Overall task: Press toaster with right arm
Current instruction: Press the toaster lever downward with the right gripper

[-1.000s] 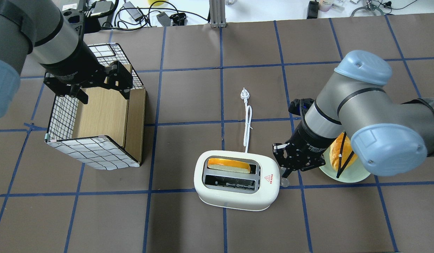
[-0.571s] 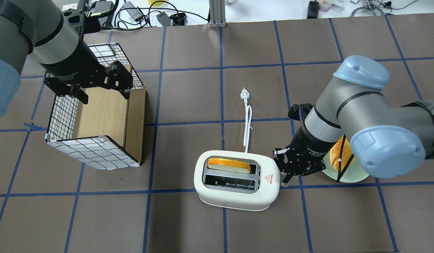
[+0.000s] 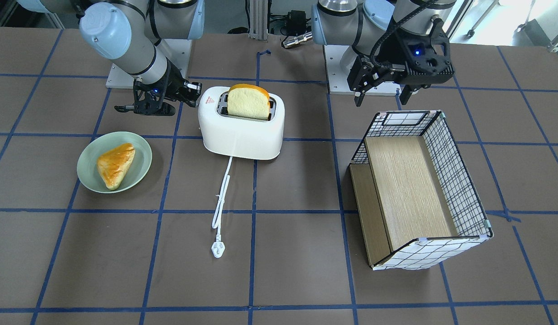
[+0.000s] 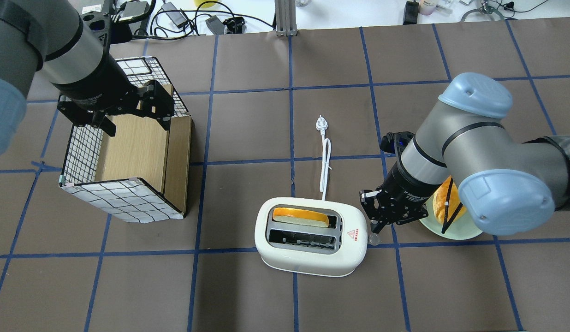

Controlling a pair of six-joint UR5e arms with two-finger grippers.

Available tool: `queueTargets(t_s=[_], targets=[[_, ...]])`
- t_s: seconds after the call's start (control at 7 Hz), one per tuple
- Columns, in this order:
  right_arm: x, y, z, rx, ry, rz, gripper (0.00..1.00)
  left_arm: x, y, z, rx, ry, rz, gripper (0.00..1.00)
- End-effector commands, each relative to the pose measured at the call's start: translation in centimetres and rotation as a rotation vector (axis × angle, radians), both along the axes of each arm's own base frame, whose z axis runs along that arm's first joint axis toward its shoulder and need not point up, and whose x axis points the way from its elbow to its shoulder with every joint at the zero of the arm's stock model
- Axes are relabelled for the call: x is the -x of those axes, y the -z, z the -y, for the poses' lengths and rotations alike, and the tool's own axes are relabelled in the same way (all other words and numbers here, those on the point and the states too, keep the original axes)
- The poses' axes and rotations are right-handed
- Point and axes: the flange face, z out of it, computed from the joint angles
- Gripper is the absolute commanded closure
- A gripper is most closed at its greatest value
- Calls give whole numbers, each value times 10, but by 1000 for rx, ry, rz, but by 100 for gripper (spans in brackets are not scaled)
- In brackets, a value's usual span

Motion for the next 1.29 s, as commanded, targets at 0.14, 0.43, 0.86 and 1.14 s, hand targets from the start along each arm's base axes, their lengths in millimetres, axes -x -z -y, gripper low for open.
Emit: queueTargets(t_s=[0.14,0.43,0.86,1.14], targets=[[1,10,-6,-20,-8,2,100,0,0,0,0,0,0,0],[0,12,-6,-24,-18,5,100,0,0,0,0,0,0,0],[5,17,-2,-25,-36,18,100,0,0,0,0,0,0,0],[12,24,3,-36,-37,31,100,0,0,0,0,0,0,0]])
